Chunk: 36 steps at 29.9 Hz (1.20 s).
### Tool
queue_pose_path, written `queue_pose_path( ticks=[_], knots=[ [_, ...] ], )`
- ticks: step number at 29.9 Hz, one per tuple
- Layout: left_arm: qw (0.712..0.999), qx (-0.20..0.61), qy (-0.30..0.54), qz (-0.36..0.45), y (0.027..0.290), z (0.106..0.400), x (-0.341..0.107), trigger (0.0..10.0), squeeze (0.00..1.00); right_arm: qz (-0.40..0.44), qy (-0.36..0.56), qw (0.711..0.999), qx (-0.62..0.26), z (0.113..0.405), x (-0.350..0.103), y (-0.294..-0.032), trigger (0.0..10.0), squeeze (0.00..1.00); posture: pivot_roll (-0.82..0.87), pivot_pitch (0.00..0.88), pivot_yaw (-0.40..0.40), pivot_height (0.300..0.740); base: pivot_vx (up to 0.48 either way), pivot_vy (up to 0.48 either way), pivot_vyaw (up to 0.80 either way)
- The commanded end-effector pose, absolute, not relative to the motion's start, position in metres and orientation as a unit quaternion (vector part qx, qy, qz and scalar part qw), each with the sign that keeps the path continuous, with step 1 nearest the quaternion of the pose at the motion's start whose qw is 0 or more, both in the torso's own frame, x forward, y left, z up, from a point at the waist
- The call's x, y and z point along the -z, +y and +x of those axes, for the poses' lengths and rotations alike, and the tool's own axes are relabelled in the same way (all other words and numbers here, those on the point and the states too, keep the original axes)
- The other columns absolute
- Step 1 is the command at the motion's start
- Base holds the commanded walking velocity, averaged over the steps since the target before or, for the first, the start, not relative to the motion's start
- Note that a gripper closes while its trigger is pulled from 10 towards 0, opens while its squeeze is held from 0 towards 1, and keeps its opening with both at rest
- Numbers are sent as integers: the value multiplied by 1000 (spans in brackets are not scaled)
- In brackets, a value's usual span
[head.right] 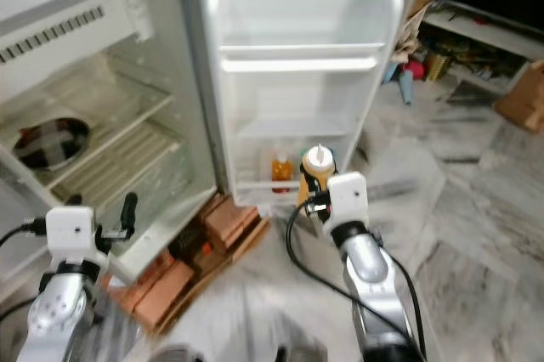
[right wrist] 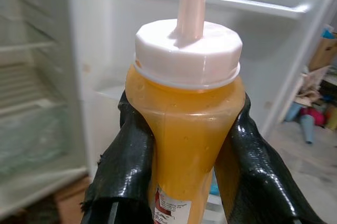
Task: Restocking fridge
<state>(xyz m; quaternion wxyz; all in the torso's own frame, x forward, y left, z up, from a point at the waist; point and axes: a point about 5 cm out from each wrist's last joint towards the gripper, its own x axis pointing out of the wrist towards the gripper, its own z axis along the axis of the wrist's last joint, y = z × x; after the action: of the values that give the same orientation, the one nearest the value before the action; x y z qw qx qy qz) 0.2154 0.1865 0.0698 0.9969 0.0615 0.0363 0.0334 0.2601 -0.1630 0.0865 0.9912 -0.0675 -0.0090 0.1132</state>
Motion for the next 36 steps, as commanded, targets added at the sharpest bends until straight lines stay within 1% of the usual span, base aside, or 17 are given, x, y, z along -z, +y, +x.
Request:
queue_pose_path(
  ticks=[1,6,9,14,18,23,25,26,33,36],
  knots=[
    [996,-37,34,75,192,216,-73,10000,0,-66,-29,990,-121,265,-96,-159,10000,0,101,24,-13,740,307,0,0],
    [996,-40,34,78,195,217,-74,10000,0,-69,-27,990,-117,265,-94,-160,10000,0,111,14,10,740,310,0,0],
    [995,-16,36,90,196,222,-76,10000,0,-60,-29,993,-94,266,-91,-159,10000,0,102,2,72,740,310,0,0],
    [995,-1,32,97,198,233,-80,10000,0,-52,-29,995,-82,263,-88,-157,10000,0,88,3,97,740,309,0,0],
    [995,1,32,96,196,235,-79,10000,0,-50,-28,995,-81,263,-88,-158,10000,0,79,4,94,740,287,0,0],
    [995,-7,39,87,193,232,-75,10000,0,-50,-24,995,-89,265,-86,-158,10000,0,86,4,81,740,261,0,0],
    [996,-14,50,76,190,226,-71,10000,0,-63,-21,992,-105,265,-84,-156,10000,0,96,13,56,740,0,0,0],
    [996,-14,51,74,190,225,-70,10000,0,-64,-23,992,-111,266,-85,-155,10000,0,96,13,56,740,0,0,0],
    [996,-30,49,73,194,227,-71,10000,0,-69,-30,990,-122,273,-89,-150,10000,0,102,25,44,740,0,0,669],
    [996,-39,50,65,198,231,-72,10000,0,-65,-39,987,-139,280,-94,-142,10000,0,94,36,47,740,0,0,435]
  ],
)
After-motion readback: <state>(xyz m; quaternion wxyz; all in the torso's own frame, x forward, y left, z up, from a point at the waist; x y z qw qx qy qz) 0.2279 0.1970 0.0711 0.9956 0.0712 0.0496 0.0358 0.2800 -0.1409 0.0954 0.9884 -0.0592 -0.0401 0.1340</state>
